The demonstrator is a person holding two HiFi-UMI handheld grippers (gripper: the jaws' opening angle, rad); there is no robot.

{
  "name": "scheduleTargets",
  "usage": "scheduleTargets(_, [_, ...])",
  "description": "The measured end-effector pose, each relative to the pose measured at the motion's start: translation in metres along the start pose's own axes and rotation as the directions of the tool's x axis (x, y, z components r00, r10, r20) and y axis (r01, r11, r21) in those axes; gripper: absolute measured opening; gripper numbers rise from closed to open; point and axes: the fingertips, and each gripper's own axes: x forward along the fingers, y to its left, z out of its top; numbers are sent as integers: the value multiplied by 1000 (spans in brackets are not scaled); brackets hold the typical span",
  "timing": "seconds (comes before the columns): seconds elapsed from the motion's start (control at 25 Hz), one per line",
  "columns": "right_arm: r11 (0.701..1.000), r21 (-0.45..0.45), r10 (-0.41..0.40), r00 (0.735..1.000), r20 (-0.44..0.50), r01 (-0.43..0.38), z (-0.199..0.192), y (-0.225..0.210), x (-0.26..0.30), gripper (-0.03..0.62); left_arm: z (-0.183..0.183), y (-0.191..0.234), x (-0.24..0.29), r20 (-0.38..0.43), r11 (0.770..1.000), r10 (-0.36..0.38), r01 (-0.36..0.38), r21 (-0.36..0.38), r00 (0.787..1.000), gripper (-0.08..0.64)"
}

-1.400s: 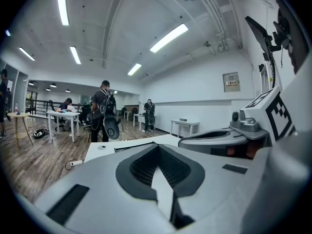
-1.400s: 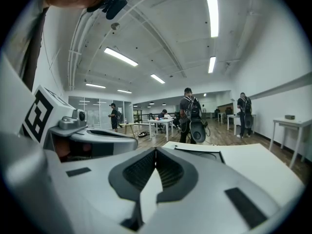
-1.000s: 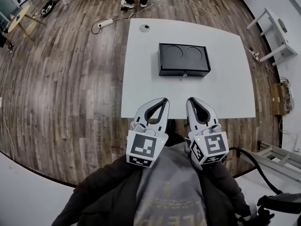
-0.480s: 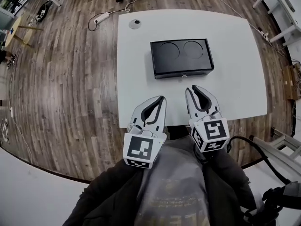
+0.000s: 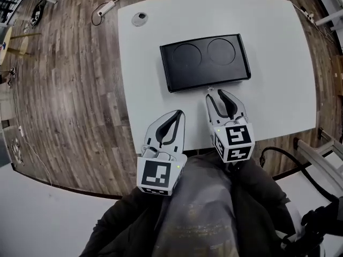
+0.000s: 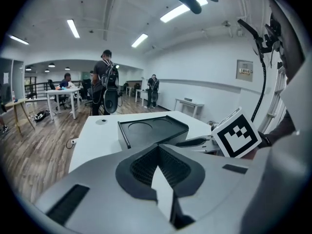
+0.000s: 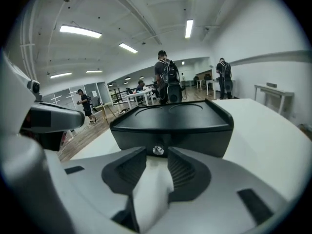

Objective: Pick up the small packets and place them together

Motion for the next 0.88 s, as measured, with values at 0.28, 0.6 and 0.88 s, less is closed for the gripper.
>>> scheduleTargets(0.28, [999,46,5,998,-65,-2,-9,-6,21,123,-7,10,11,-46,1000,4,-5,-25,999,3])
scheduleTargets(0.6, [998,62,-26,996,-84,32,-15,-9,30,121,-17,21,12,-56,999,21,-23,-44,998,3])
scheduleTargets(0.88, [997,76,5,996,-93,2,-15,-1,31,70,-16,20,5,-45,999,17,-19,-42,999,3])
